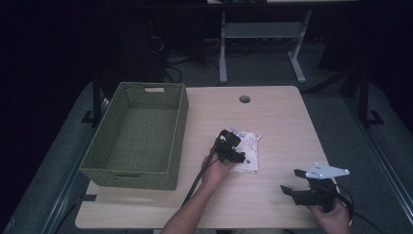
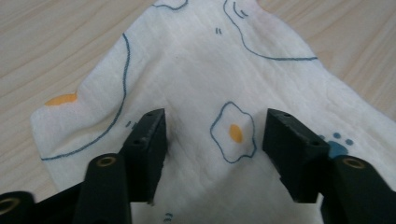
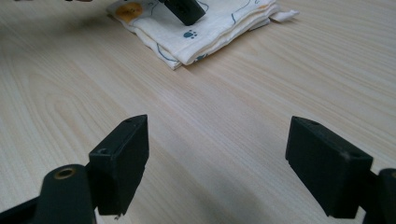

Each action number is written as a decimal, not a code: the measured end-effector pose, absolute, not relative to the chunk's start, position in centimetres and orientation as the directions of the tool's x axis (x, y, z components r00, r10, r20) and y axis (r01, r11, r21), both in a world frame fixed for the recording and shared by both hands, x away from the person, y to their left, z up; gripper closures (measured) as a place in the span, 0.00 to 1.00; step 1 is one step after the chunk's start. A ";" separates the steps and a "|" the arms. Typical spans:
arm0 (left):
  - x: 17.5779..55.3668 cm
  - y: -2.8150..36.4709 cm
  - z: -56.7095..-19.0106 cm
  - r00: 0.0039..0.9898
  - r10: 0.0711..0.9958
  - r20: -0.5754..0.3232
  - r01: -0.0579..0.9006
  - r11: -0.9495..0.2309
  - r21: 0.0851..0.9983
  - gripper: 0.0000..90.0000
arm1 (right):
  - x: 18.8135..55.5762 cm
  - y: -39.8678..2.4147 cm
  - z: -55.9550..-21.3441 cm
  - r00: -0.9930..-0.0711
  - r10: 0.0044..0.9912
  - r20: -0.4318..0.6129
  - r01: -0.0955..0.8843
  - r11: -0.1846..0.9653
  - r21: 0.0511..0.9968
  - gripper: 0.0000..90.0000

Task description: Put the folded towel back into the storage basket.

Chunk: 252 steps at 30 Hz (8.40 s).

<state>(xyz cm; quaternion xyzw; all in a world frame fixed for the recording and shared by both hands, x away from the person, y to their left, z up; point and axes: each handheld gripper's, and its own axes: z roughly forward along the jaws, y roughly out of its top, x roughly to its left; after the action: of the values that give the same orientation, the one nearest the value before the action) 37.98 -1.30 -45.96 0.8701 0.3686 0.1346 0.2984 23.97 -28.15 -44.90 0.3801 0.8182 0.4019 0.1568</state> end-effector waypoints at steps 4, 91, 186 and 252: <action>37.9 -1.3 -45.9 0.700 0.714 0.013 0.555 -0.556 0.620 0.56 | 23.9 -28.0 -44.9 -0.664 0.746 0.049 0.495 0.390 0.776 0.24; 39.1 6.6 -35.2 0.631 0.539 -0.558 0.756 -0.268 0.597 0.92 | 23.9 -28.4 -44.7 -0.656 0.754 0.033 0.483 0.386 0.786 0.24; 41.5 34.1 -31.3 0.526 0.621 -0.582 0.798 -0.123 0.590 0.92 | 25.7 -29.0 -45.2 -0.581 0.811 0.073 0.548 0.323 0.771 0.21; 40.6 30.0 -32.2 0.571 0.740 -0.356 0.744 -0.283 0.605 0.55 | 26.0 -27.8 -45.2 -0.634 0.770 0.064 0.525 0.368 0.768 0.21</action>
<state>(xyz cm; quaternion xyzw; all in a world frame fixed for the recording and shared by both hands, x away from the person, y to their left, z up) 40.65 30.00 -32.17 0.8010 0.4631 -0.0031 0.3794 25.98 -27.79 -45.22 0.3986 0.8124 0.3964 0.1549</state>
